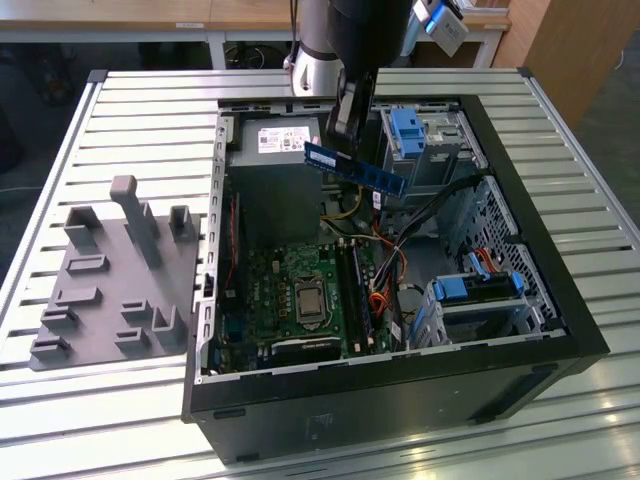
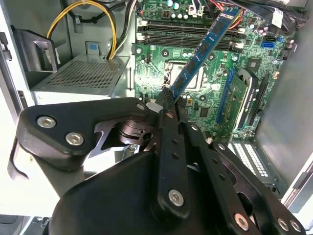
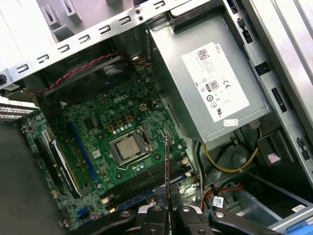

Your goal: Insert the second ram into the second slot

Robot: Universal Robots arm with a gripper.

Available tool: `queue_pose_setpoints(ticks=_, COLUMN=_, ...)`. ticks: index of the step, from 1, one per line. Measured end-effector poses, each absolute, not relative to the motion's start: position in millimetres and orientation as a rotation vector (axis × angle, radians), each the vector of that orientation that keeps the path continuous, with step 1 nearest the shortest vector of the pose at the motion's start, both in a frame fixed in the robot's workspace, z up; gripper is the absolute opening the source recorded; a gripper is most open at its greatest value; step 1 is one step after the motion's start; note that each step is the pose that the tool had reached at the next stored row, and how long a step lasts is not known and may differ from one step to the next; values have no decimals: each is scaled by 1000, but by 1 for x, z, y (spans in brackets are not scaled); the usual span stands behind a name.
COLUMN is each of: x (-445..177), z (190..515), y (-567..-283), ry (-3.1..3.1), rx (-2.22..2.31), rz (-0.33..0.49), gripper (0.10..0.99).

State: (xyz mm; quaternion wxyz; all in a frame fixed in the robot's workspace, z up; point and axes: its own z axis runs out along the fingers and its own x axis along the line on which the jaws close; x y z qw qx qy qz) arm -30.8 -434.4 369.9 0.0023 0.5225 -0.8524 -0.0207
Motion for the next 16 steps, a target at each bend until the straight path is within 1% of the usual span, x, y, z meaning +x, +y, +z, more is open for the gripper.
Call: queue_pose_setpoints(ticks=16, x=-31, z=370, y=-434, ry=-2707, rx=1585, rz=-65, gripper=137)
